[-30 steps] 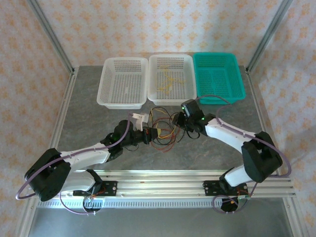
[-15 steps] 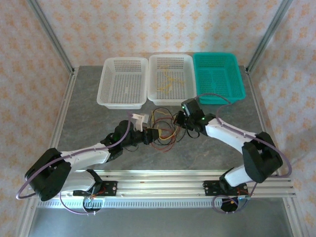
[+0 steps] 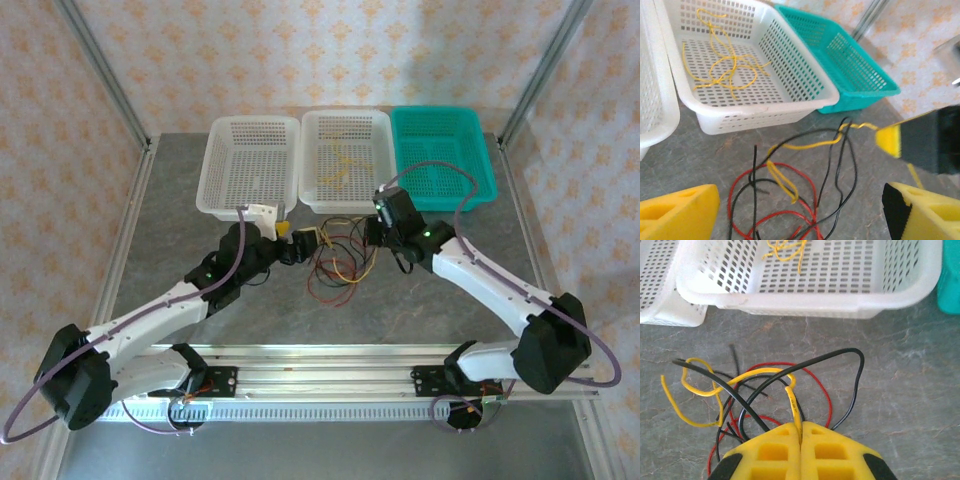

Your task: Untangle the cables

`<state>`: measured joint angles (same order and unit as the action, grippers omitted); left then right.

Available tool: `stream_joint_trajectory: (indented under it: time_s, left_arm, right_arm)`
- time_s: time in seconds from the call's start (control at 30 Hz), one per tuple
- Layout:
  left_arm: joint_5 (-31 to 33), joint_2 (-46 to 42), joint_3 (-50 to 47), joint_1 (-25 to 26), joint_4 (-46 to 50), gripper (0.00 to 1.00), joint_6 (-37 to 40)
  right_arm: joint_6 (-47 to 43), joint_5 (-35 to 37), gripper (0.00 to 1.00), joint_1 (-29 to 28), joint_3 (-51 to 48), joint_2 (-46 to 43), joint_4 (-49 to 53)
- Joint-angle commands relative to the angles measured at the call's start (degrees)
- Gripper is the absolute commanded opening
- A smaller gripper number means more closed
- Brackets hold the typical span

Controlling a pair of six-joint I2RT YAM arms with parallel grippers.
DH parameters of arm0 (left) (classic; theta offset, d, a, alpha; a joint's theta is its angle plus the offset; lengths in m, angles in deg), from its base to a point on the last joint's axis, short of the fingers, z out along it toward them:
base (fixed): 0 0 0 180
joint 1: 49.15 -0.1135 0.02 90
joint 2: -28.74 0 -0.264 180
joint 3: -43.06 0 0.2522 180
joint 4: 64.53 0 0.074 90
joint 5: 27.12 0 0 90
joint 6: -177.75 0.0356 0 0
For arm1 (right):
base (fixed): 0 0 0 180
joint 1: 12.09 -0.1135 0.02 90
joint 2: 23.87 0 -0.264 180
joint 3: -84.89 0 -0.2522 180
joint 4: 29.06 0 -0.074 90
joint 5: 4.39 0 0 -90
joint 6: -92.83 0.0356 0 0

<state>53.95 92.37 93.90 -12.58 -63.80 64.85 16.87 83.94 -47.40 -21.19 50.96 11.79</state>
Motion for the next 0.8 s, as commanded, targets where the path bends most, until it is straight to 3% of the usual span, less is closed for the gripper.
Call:
stream_joint_trajectory:
  time_s: [0.0,0.33,0.53,0.77]
  left_arm:
    - [0.8,1.5,1.8,-0.4,2.1,0.86,1.9]
    - [-10.8,5.5,1.0,-0.3,-8.0,0.74,-1.9]
    - [-12.2,8.0,0.8,1.1,-11.6,0.64,-3.1]
    - [-12.3,15.5,4.3,2.0,-13.7,0.64,-3.9]
  right_arm:
    - [-4.1,6.8,0.0,-1.7,4.7,-0.9,6.4]
    - [-0.8,18.1,0.0,-8.0,18.0,8.7,22.5]
    - [6.1,13.1,0.0,-8.0,18.9,9.9,19.5]
    - [8.6,9.9,0.0,-7.9,18.0,10.2,17.4]
